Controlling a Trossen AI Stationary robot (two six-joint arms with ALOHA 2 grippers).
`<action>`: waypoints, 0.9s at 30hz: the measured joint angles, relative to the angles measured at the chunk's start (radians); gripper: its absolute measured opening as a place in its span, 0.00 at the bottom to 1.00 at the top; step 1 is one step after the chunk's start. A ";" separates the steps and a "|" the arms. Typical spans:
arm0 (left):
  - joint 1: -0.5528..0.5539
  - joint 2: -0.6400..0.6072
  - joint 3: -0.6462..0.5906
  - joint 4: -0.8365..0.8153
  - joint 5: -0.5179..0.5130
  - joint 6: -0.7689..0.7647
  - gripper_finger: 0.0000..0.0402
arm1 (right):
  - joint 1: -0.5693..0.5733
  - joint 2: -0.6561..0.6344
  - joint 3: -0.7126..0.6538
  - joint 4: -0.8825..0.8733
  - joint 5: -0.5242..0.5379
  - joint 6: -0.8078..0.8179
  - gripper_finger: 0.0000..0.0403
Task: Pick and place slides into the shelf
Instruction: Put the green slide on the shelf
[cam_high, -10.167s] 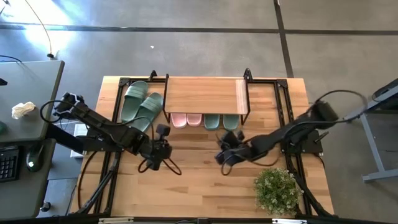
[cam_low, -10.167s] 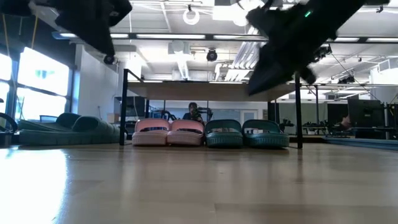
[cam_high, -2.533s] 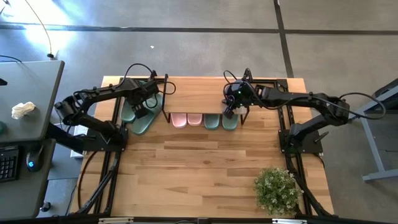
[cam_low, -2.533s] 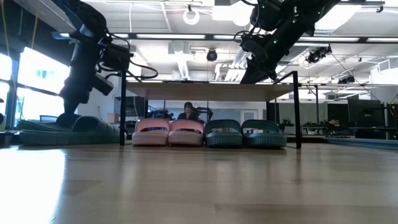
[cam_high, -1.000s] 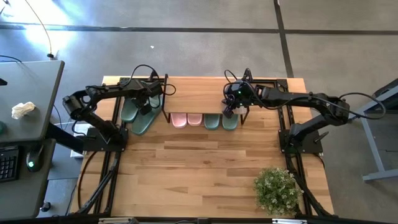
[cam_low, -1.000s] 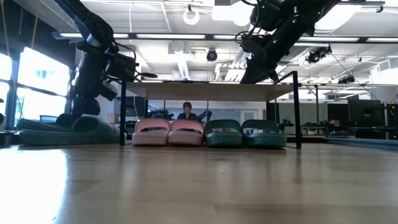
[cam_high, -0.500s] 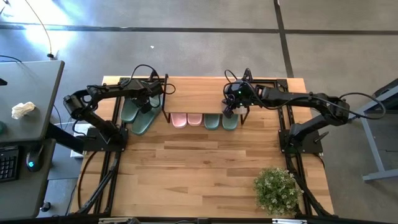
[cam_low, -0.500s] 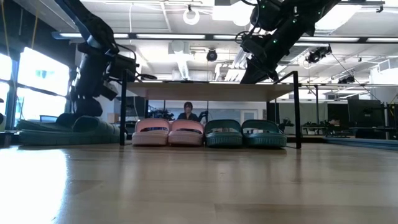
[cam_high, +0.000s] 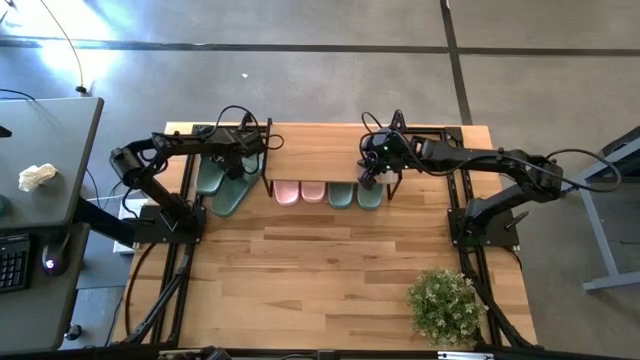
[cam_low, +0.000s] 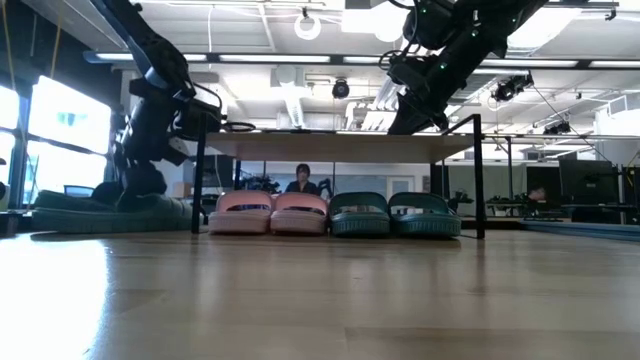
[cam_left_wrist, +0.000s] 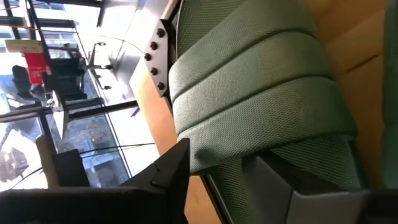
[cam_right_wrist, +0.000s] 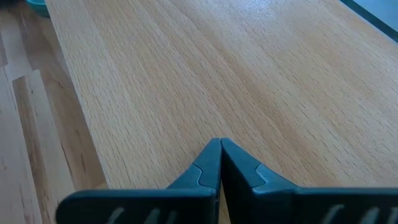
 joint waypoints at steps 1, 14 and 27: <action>0.000 0.000 0.000 0.002 -0.003 -0.005 0.30 | 0.000 0.000 0.000 0.000 0.000 0.000 0.00; 0.000 0.000 0.001 0.006 -0.016 -0.022 0.04 | 0.000 0.000 0.000 -0.006 0.012 0.008 0.00; 0.000 -0.128 0.000 -0.126 -0.024 -0.078 0.01 | 0.001 0.000 0.002 -0.020 0.019 0.008 0.00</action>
